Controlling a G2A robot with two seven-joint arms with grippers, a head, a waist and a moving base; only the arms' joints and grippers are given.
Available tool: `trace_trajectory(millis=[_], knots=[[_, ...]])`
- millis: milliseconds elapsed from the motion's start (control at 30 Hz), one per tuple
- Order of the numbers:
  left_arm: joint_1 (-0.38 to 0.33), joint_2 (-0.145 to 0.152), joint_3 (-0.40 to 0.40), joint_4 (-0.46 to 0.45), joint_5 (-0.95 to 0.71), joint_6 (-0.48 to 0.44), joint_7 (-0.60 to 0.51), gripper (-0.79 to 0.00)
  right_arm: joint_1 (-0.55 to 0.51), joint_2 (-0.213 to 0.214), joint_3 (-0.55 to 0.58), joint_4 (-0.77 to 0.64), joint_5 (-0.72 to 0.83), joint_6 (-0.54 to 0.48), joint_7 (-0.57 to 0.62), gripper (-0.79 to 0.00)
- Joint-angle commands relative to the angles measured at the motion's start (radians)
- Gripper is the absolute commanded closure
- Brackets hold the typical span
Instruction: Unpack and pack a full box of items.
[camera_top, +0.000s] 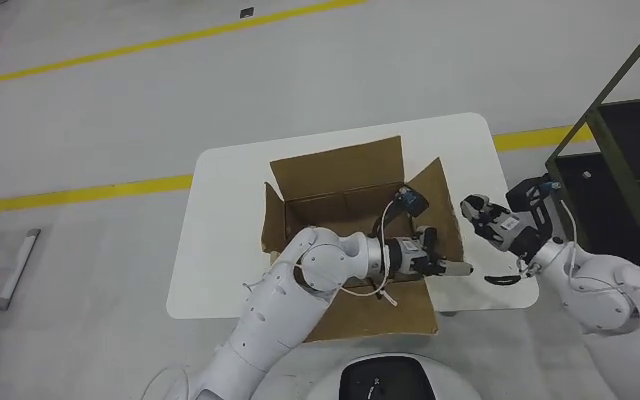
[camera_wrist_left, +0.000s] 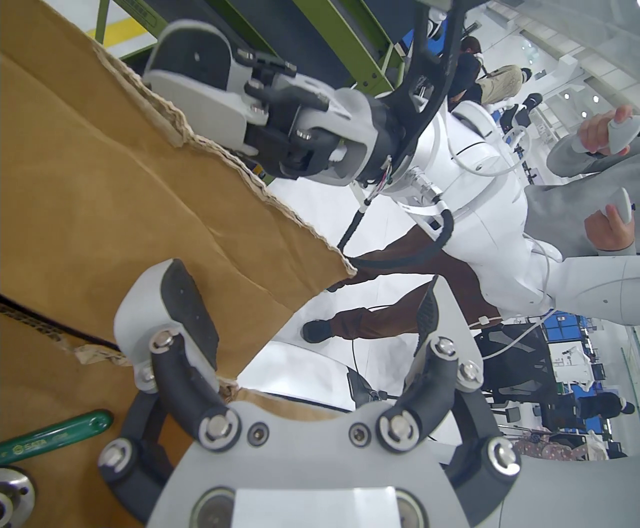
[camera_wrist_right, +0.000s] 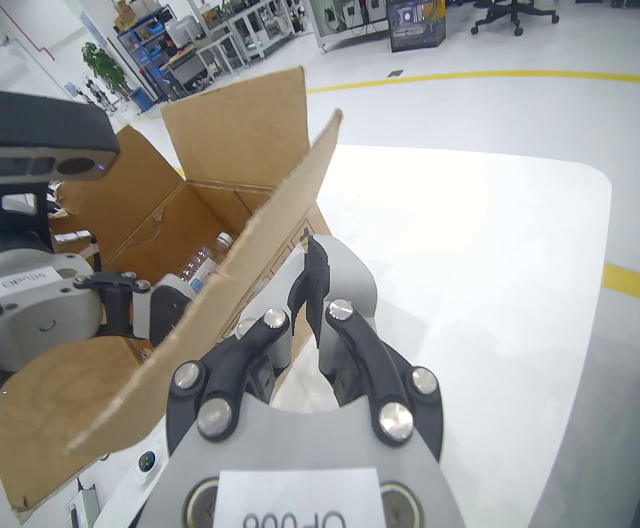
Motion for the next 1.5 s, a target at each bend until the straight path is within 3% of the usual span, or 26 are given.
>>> trace_trajectory(millis=[0, 300, 600, 833, 933, 1167, 1467], knots=[[0.009, 0.006, -0.017, -0.008, 0.019, 0.013, 0.002, -0.785, 0.002, 0.000, -0.002, 0.014, 0.001, -0.002, 0.000, 0.000], [0.031, 0.005, 0.013, -0.046, -0.031, -0.044, -0.051, -0.785, 0.001, 0.003, 0.072, -0.085, 0.043, -0.042, -0.116, 0.000], [0.005, -0.002, 0.040, -0.025, -0.053, -0.076, -0.090, -0.785, 0.048, 0.014, 0.011, -0.068, -0.004, -0.136, 0.064, 0.000], [-0.010, -0.009, 0.052, 0.000, -0.053, -0.061, -0.072, -0.785, 0.083, 0.010, -0.058, -0.001, 0.001, -0.066, 0.124, 0.000], [-0.002, -0.005, 0.034, 0.006, -0.064, -0.050, -0.067, -0.785, 0.079, 0.008, -0.049, 0.010, 0.027, -0.055, 0.072, 0.000], [0.028, 0.017, -0.036, -0.014, -0.049, -0.019, -0.057, -0.785, 0.066, 0.010, -0.047, 0.031, 0.021, -0.031, 0.082, 0.000], [0.095, 0.066, -0.209, -0.173, 0.111, 0.059, -0.008, -0.785, 0.054, 0.010, -0.047, 0.048, 0.037, -0.013, 0.059, 0.000]])
